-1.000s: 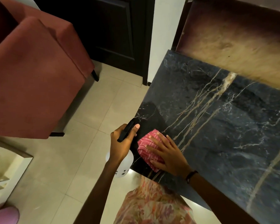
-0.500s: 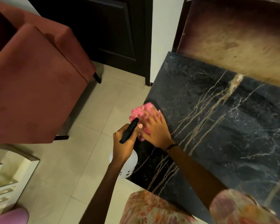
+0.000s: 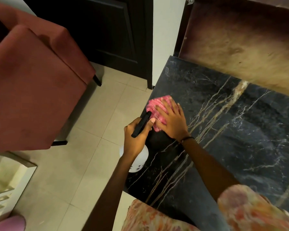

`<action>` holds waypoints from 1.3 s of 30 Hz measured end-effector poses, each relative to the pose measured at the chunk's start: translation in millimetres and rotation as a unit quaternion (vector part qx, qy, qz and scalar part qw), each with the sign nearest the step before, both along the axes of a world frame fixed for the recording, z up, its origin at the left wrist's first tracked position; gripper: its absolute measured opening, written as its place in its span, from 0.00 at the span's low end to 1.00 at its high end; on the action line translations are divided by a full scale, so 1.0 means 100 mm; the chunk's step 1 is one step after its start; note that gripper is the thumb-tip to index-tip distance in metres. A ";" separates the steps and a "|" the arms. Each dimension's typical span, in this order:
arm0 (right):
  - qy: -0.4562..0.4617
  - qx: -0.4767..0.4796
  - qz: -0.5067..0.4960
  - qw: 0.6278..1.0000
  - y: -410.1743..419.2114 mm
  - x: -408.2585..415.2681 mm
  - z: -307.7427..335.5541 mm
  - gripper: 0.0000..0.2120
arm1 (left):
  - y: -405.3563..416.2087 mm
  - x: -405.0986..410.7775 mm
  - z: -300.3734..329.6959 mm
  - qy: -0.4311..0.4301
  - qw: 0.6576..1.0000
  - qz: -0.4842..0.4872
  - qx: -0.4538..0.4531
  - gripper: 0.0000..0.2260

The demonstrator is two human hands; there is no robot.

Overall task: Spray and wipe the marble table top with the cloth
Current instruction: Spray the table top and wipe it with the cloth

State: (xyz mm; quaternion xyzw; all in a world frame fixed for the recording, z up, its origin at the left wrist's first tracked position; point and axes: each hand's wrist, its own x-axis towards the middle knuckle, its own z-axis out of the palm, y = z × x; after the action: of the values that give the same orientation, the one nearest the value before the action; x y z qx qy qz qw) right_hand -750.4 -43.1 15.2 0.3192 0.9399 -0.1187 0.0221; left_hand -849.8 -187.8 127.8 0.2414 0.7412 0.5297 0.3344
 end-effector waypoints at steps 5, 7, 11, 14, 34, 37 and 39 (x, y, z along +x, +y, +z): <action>0.028 0.016 0.007 0.999 -0.03 -0.43 -0.04 0.30 | 0.18 0.02 -0.04 0.043 0.999 -0.011 0.007 0.11; 0.052 0.018 0.028 0.998 -0.21 -0.24 -0.05 0.30 | 0.23 0.01 -0.04 0.033 0.999 -0.007 0.006 0.11; 0.049 0.001 0.099 0.994 -0.38 0.45 -0.07 0.28 | 0.33 0.01 -0.01 -0.003 1.000 -0.006 0.013 0.10; 0.023 0.006 0.101 0.995 -0.07 0.65 -0.09 0.30 | 0.42 -0.01 -0.01 -0.001 1.000 -0.013 0.019 0.12; 0.048 0.044 0.085 0.994 0.66 0.63 -0.15 0.31 | 0.88 0.02 -0.11 -0.004 0.999 -0.040 0.031 0.13; 0.037 0.044 0.036 0.998 1.01 0.41 -0.15 0.32 | 0.98 0.02 -0.11 -0.002 0.999 -0.039 0.038 0.13; 0.039 0.047 -0.012 0.998 1.22 0.10 -0.12 0.33 | 1.03 0.02 -0.11 0.007 0.998 -0.041 0.038 0.12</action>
State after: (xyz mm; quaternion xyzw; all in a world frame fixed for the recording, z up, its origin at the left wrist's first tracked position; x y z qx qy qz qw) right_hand -740.5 78.8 3.5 0.3264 0.9407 -0.0874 -0.0312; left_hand -847.8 -84.5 116.6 0.2880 0.7123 0.5420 0.3405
